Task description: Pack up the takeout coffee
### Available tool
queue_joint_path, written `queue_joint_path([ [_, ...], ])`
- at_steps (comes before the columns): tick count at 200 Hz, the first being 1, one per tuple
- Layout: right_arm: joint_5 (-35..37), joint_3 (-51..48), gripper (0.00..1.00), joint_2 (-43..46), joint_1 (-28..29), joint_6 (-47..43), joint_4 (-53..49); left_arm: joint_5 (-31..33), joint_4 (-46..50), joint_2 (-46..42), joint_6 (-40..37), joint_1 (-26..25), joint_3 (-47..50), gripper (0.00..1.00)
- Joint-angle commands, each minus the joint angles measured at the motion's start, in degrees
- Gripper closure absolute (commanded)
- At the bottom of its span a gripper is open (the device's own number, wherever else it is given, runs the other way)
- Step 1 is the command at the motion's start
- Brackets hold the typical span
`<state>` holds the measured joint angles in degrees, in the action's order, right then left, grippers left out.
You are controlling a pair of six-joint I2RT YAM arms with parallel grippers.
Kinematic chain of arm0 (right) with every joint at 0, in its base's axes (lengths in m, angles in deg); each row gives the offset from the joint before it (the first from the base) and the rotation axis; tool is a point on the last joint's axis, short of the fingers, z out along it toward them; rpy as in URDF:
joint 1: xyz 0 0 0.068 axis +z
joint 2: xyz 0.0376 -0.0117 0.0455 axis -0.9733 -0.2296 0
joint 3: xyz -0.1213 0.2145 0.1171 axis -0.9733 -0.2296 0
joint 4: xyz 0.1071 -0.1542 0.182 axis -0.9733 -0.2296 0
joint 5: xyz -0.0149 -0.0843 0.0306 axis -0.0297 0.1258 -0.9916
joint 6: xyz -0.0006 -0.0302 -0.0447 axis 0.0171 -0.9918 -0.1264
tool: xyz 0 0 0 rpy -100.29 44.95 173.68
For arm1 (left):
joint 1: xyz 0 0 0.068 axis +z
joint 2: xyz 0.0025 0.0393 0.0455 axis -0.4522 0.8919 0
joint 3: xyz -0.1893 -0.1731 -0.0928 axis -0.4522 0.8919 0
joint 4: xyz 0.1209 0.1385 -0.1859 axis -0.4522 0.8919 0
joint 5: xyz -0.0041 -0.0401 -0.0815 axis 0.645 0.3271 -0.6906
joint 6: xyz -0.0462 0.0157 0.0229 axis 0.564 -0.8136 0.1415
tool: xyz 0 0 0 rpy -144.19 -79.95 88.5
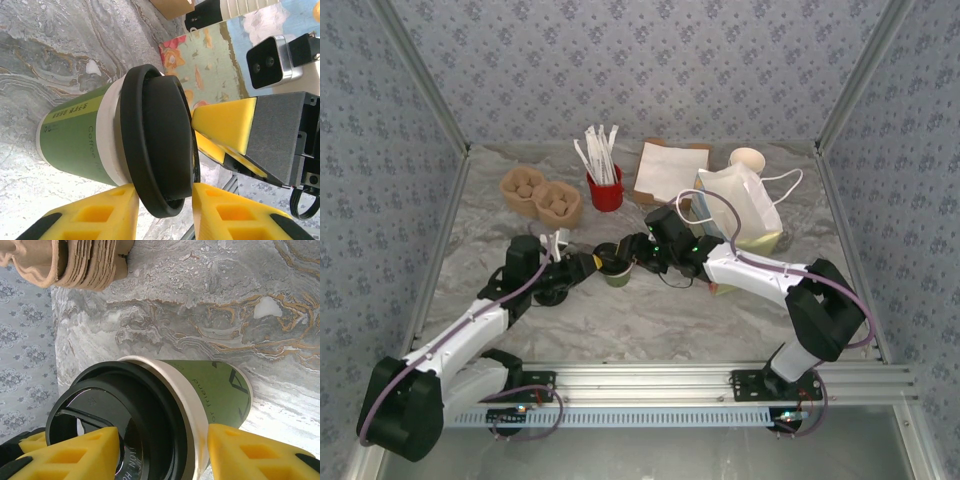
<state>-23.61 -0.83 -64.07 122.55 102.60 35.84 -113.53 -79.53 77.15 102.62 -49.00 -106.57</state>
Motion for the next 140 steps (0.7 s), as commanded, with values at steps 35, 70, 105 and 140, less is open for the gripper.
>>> queue_joint_path([
  [35, -1.17, 0.17, 0.47, -0.65, -0.92, 0.42, 1.03, 0.75, 1.82, 1.67, -3.47, 0.26, -2.66, 0.59],
  [70, -1.79, 0.03, 0.46, -0.66, -1.15, 0.45, 1.64, 1.35, 2.87, 2.48, -5.06, 0.22, -3.11, 0.52],
  [105, -2.20, 0.08, 0.46, -0.96, -1.35, 0.39, 1.81, 1.55, 3.58, 3.18, -6.11, 0.22, -3.80, 0.50],
  [140, -2.81, 0.08, 0.46, -1.39, -1.39, 0.30, 1.82, 1.58, 3.41, 3.63, -6.40, 0.14, -4.25, 0.50],
])
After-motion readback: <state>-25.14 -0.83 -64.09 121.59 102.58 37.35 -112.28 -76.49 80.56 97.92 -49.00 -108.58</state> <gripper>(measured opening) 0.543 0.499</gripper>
